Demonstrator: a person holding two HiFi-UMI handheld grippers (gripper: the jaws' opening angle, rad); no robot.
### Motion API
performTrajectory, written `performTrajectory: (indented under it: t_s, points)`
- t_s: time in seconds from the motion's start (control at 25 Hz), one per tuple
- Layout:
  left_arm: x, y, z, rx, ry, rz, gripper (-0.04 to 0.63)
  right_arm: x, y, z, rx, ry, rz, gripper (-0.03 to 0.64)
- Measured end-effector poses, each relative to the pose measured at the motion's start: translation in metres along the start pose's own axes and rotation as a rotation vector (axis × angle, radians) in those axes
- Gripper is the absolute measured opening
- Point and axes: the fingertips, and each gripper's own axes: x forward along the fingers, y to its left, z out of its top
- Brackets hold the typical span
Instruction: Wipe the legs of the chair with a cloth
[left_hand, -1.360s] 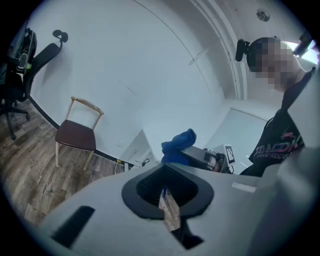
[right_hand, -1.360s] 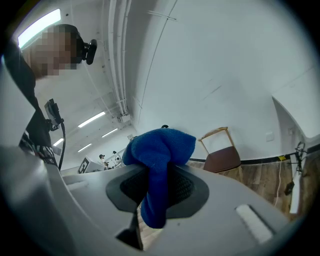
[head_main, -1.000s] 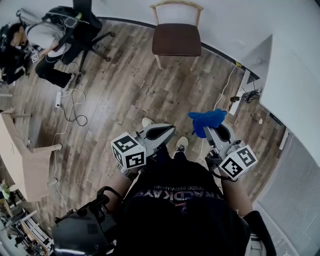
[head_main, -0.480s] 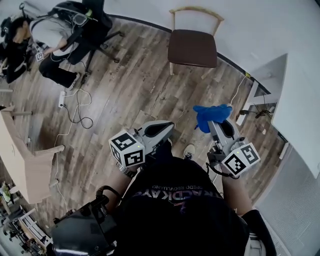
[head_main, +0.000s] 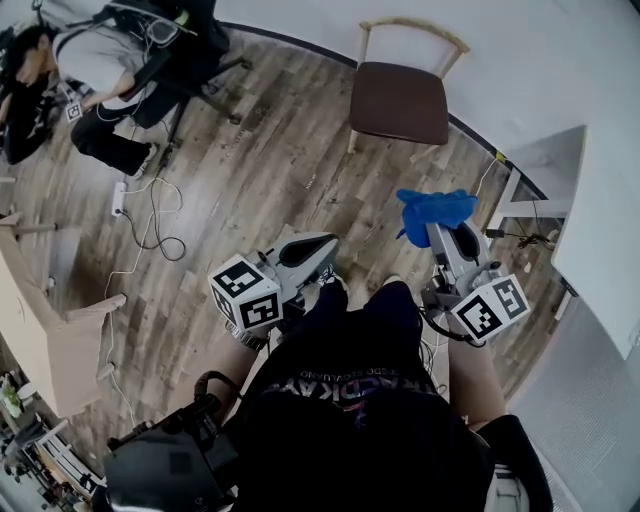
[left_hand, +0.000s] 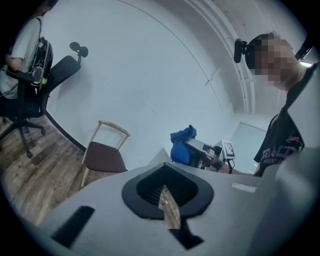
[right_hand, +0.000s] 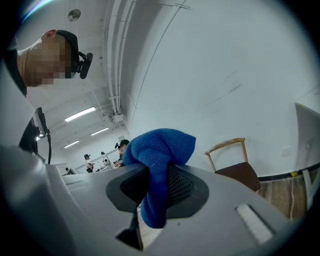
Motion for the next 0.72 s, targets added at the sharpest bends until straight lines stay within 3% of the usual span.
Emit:
performTrajectory:
  t_s: [0.4, 0.72]
  points:
    - [0.007, 0.026, 0.027, 0.032, -0.03, 0.035, 0.005, 0.032, -0.008, 0.011, -0.047, 0.027, 0.026, 0.087]
    - [0.054, 0.054, 0.024, 0.002, -0.046, 0.104, 0.005, 0.067, -0.062, 0.014, -0.072, 0.106, 0.101, 0.087]
